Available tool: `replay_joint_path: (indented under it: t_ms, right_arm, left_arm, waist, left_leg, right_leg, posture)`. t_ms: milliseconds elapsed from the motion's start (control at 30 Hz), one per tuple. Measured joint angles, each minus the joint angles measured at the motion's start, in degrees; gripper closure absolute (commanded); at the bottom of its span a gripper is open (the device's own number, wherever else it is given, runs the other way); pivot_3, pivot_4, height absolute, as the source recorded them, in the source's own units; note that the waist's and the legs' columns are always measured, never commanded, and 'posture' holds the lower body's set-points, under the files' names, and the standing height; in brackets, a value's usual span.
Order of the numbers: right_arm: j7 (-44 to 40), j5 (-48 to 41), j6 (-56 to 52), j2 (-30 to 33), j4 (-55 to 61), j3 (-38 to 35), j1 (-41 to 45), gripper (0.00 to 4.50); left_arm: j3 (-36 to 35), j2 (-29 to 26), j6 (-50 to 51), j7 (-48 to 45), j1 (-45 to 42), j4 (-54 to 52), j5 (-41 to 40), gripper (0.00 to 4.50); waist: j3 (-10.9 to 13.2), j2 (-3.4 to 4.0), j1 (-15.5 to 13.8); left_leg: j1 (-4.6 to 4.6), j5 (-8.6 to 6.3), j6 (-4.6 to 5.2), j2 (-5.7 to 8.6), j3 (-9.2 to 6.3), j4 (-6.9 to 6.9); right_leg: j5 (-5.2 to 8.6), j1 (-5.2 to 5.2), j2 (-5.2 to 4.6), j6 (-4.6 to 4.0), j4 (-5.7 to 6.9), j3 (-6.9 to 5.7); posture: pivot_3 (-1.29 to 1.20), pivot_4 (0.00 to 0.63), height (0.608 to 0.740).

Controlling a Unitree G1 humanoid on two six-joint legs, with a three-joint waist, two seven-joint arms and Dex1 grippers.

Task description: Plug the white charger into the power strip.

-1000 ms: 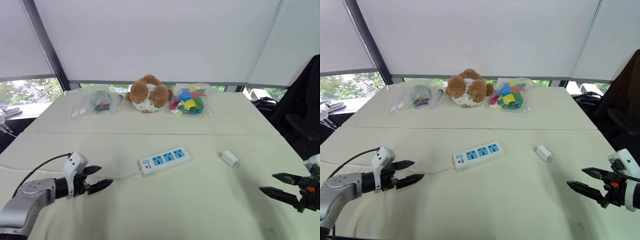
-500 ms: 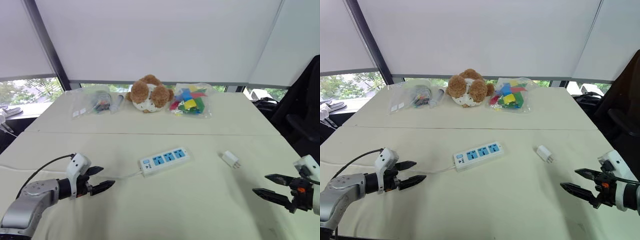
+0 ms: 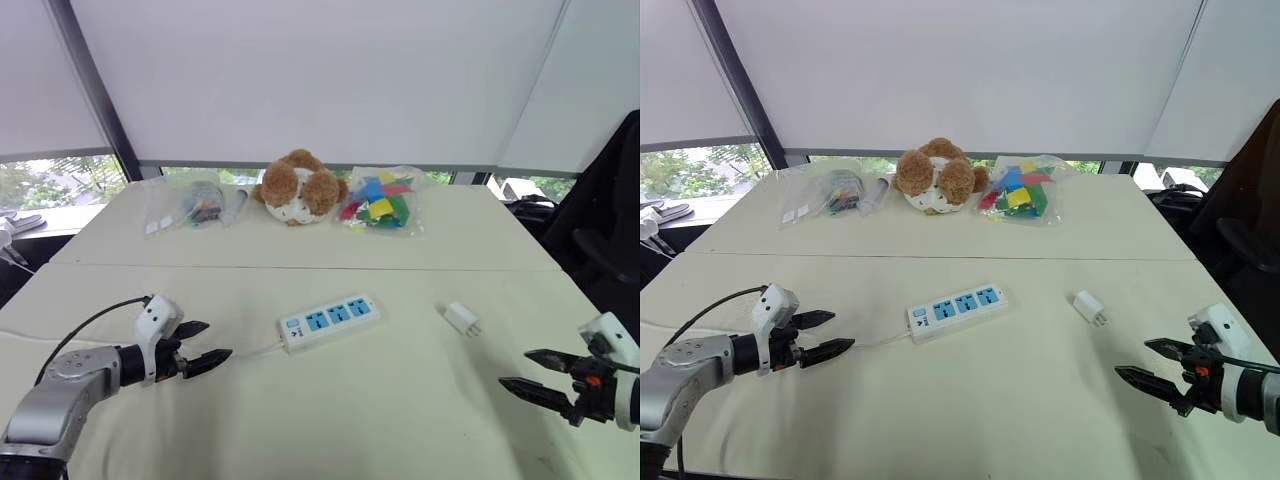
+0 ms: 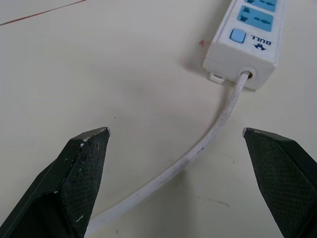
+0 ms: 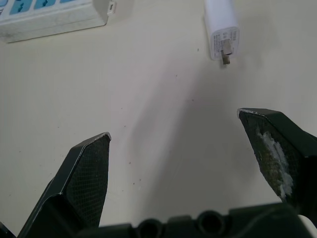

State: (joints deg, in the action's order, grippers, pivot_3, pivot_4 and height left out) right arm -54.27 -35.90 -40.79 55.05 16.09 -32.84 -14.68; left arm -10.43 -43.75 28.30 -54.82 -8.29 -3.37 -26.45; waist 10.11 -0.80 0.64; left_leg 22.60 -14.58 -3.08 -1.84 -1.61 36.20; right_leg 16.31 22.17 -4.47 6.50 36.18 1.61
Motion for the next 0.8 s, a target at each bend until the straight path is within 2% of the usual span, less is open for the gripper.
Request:
replay_joint_path:
  t_ms: [167, 300, 467, 567, 800]
  right_arm:
    - [0.31, 1.2, 0.5, 0.03, -0.01, 0.06, 1.0, 0.0]
    - [0.5, -3.16, -4.83, 1.3, 4.17, 1.14, 6.52, 0.0]
    - [3.4, -7.07, -9.72, 0.74, 12.05, 6.55, 9.91, 0.0]
    - [6.43, -8.2, -10.48, -2.15, 15.02, 8.23, 10.4, 0.0]
    - [9.47, -8.25, -11.15, -3.95, 18.11, 8.84, 7.96, 0.0]
  left_arm:
    - [2.19, -0.96, -1.88, -3.3, -3.73, 2.06, 1.31, 0.06]
    - [10.71, -0.08, -8.26, -9.65, -12.03, 4.91, 5.45, 0.06]
    - [16.29, 6.99, -15.22, -13.98, -17.78, 15.99, 8.22, 0.06]
    - [17.11, 10.25, -20.46, -15.12, -20.99, 23.79, 10.2, 0.06]
    - [17.82, 16.31, -29.28, -16.53, -25.98, 37.58, 13.03, 0.06]
  waist:
    - [0.0, 0.0, -0.15]
    - [-0.03, 0.05, -0.12]
    - [-0.03, 0.02, 0.0]
    - [-0.03, 0.02, -0.09]
    - [-0.04, 0.0, -0.31]
  left_leg:
    - [0.0, 0.0, 0.0, 0.01, 0.0, 0.04]
    - [-0.04, 0.0, 0.0, 0.02, -0.01, 0.11]
    - [0.07, 0.0, 0.01, 0.01, -0.11, 0.05]
    - [0.18, 0.0, 0.01, 0.02, -0.14, 0.09]
    - [0.37, 0.0, 0.01, 0.03, -0.19, 0.4]
  right_leg:
    - [0.0, -0.02, 0.0, 0.0, 0.01, 0.0]
    - [-0.01, -0.13, 0.0, 0.0, 0.01, 0.0]
    - [-0.1, 0.05, 0.08, 0.18, 0.1, -0.04]
    - [-0.17, 0.12, 0.08, 0.31, 0.14, -0.05]
    - [-0.22, 0.09, 0.07, 0.39, 0.13, -0.08]
  posture:
    - [0.0, 0.15, 0.739]
    - [0.0, 0.15, 0.739]
    - [0.0, 0.15, 0.739]
    - [0.0, 0.15, 0.739]
    - [0.0, 0.15, 0.739]
